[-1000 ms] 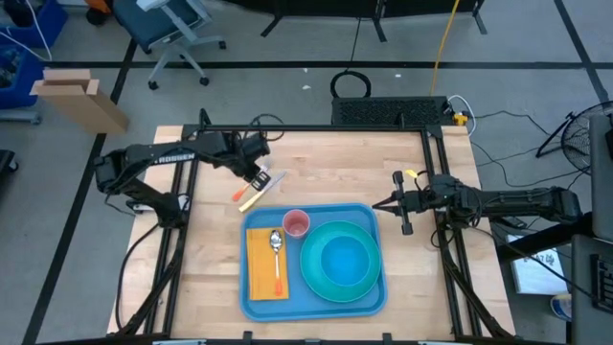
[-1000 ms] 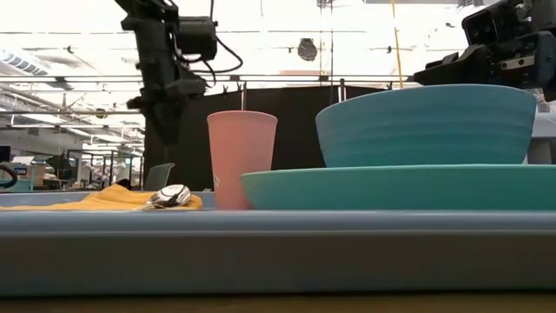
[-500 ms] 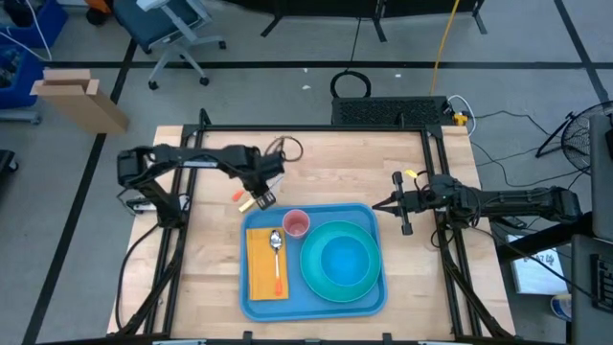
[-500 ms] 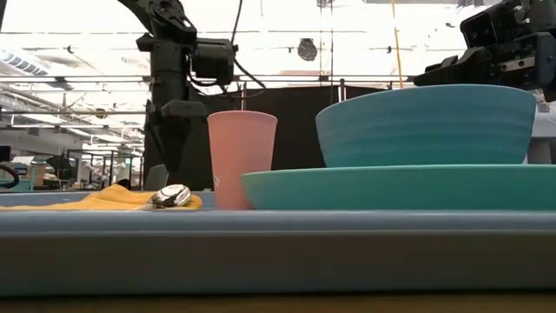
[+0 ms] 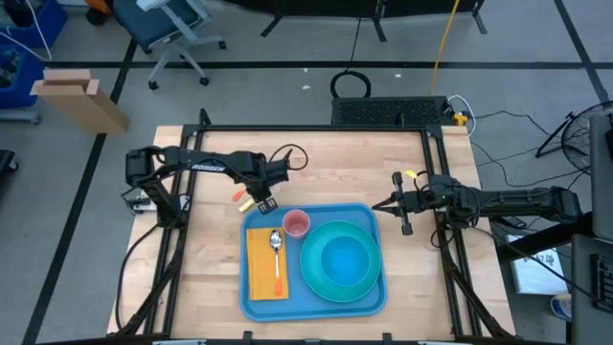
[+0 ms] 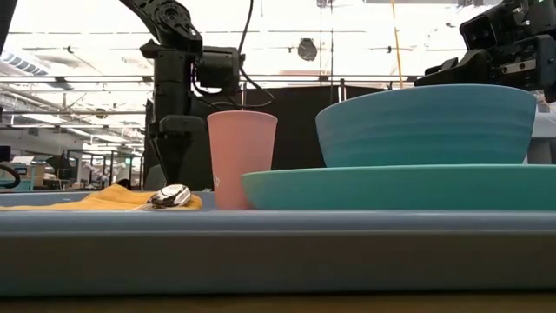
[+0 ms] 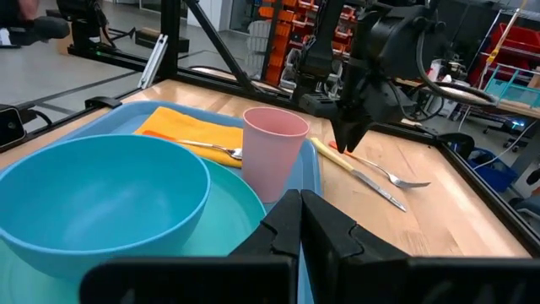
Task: Set up tray
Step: Put the yellow knife on the left side of the white and orange spoon
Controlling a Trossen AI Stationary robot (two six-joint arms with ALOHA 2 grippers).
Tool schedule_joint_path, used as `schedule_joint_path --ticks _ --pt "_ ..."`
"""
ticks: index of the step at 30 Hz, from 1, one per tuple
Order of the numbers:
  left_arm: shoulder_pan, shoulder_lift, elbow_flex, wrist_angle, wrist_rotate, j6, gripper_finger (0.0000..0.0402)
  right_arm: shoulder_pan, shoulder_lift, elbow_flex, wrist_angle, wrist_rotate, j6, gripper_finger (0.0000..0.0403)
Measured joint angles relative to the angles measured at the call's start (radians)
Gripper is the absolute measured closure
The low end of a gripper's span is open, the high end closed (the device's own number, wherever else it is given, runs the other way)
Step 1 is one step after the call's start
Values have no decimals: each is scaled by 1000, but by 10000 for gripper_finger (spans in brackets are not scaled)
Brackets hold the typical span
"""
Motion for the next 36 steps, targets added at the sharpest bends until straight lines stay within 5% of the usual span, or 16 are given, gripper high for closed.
schedule_joint_path --ticks 10,18,36 --pt "26 0 0 -6 -63 -68 316 0 0 0 0 0 0 403" --pt "85 0 0 -31 38 -33 316 0 0 0 -1 0 0 403" --pt "4 111 4 -10 37 -30 316 0 0 0 -8 2 5 403"
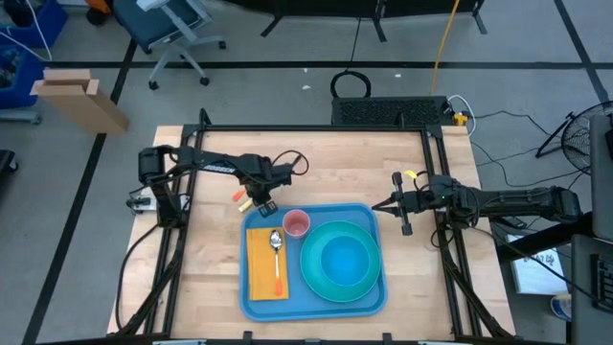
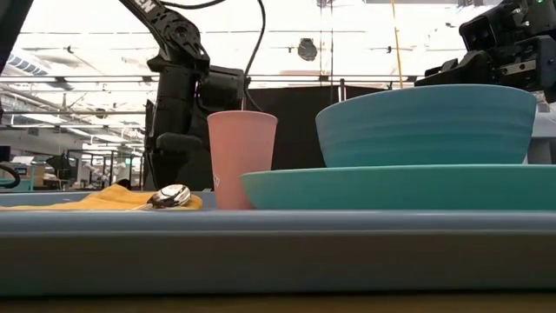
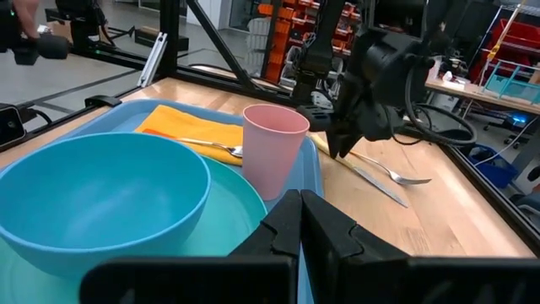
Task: Set up tray
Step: Put the yellow knife on the left side of the white and orange spoon
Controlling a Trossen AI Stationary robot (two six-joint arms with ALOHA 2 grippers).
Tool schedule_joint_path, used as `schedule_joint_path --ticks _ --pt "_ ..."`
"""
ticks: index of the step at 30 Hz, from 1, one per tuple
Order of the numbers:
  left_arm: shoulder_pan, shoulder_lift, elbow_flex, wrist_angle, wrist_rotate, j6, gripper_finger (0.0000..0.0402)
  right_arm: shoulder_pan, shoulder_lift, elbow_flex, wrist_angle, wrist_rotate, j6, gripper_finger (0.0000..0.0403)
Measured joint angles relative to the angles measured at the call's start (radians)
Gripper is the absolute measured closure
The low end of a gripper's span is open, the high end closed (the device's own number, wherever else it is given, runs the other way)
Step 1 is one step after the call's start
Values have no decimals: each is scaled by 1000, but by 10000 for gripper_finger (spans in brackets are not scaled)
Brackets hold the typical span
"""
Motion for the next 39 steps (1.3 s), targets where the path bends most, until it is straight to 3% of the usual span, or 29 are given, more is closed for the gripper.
schedule_joint_path --ticks 10,18,24,30,34,39 --pt "4 67 -1 61 80 38 319 0 1 0 -1 -1 0 403" --pt "6 74 -1 73 123 37 394 0 0 0 -6 -1 2 403" --pt "5 22 3 69 54 55 363 0 0 0 -5 -2 1 403" --pt "8 -107 5 71 -59 96 329 0 0 0 0 -2 2 403" --pt "16 -160 4 39 -43 92 315 0 0 0 0 -2 2 403" --pt "29 -133 -14 -42 -36 63 314 0 0 0 -5 -2 2 403"
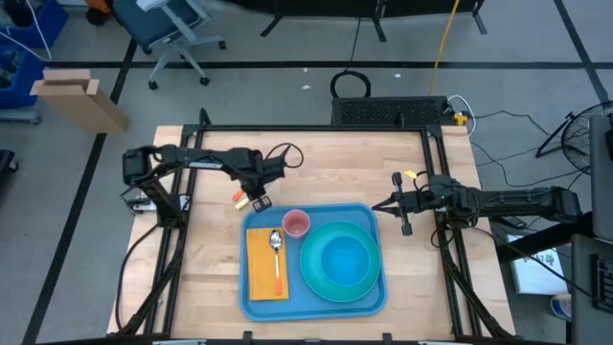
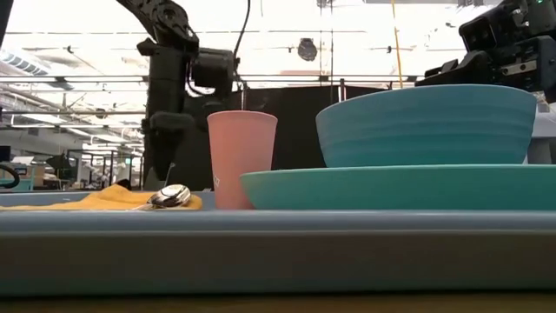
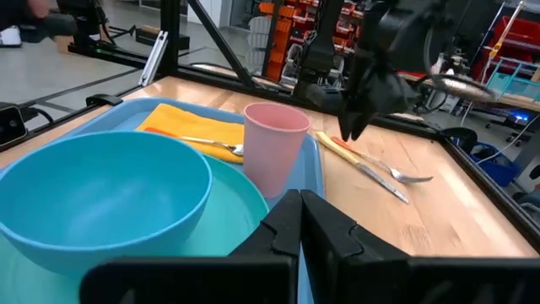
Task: Set up tray
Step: Put the yellow knife on the left side of the white and orange spoon
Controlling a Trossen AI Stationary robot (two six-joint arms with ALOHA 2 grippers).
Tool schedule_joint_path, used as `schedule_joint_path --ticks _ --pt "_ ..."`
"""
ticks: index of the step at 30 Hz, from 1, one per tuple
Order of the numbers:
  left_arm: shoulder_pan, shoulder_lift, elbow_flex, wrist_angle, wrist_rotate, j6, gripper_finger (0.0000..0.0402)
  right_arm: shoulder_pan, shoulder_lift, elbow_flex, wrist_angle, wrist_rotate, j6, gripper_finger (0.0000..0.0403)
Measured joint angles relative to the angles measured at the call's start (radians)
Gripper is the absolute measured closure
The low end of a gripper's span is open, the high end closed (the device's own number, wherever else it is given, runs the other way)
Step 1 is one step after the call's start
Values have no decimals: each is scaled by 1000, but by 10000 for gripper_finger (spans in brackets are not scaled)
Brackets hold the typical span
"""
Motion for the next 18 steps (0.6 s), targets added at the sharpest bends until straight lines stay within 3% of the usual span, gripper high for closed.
schedule_joint_path --ticks 3,6,13,18 --pt "12 15 -33 21 72 6 304 0 1 0 -3 0 0 403" --pt "24 9 -60 64 115 -4 269 0 0 0 -2 0 0 403" --pt "47 10 -65 63 40 -11 150 0 0 0 -2 0 0 403" --pt "60 9 -70 71 43 -9 112 0 0 0 -2 0 1 403"
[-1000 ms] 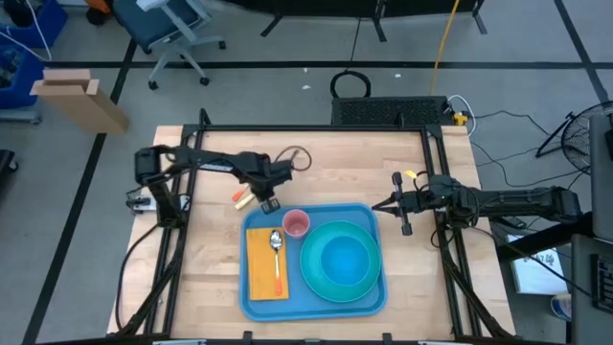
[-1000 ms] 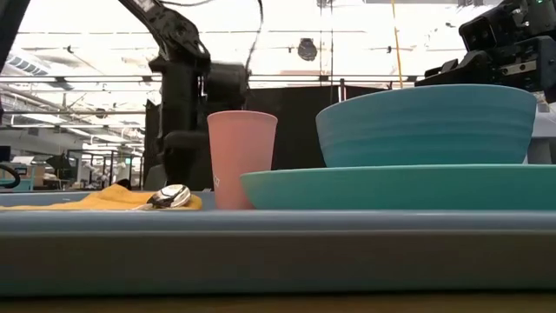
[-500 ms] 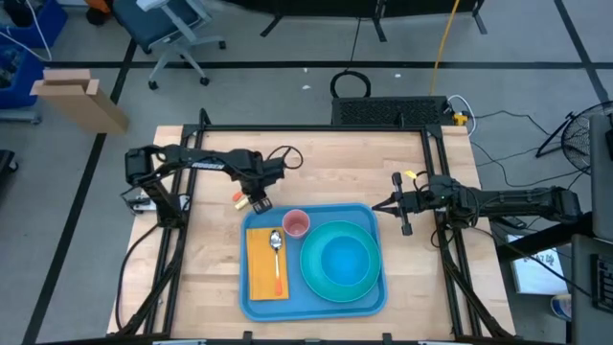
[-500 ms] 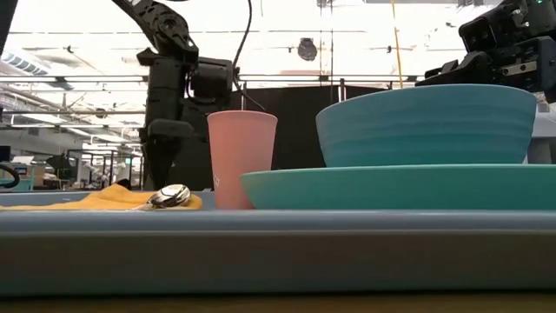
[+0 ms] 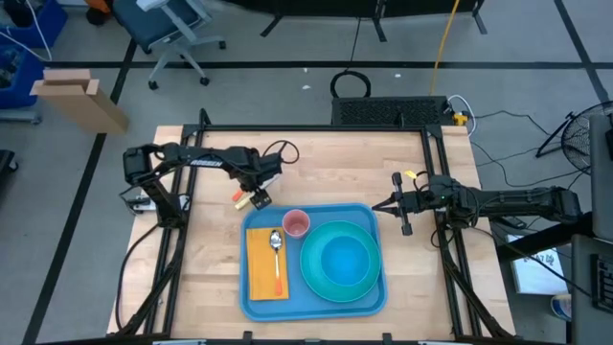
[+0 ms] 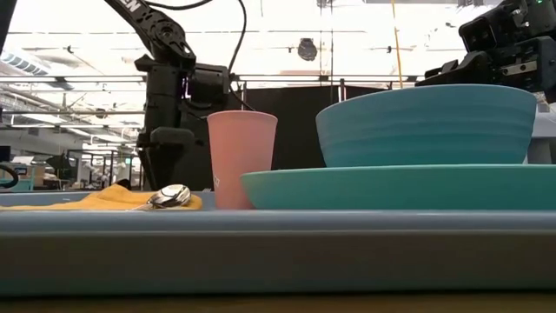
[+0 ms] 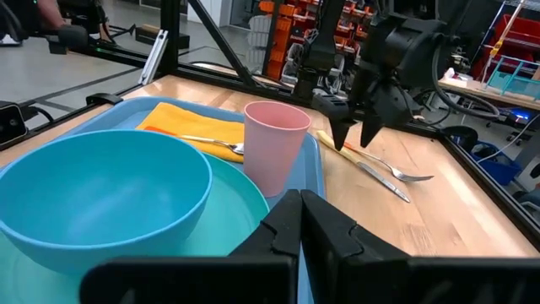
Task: Set up tray
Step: Put the yellow knife on the left side of the white and orange spoon
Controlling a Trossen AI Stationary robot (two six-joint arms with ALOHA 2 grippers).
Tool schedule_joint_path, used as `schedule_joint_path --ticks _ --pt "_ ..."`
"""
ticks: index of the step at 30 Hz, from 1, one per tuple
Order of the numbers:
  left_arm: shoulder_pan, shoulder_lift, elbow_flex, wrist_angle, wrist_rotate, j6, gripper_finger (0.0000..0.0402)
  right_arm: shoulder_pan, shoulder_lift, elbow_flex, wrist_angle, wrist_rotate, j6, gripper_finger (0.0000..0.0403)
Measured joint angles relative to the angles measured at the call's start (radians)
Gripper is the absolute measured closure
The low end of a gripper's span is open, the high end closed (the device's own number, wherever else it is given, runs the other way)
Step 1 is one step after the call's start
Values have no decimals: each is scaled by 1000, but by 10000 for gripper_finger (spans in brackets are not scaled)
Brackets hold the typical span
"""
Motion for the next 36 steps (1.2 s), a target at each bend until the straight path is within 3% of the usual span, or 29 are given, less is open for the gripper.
schedule_joint_path --ticks 6,13,23,36 --pt "0 -3 -97 119 37 -13 128 0 0 0 -3 0 0 403" --pt "-1 -8 -159 188 39 -43 174 0 0 0 0 0 -1 403" --pt "-1 -2 -123 184 30 -39 350 0 0 0 0 0 0 403" --pt "-11 4 48 104 -19 -89 351 0 0 0 0 -1 0 403"
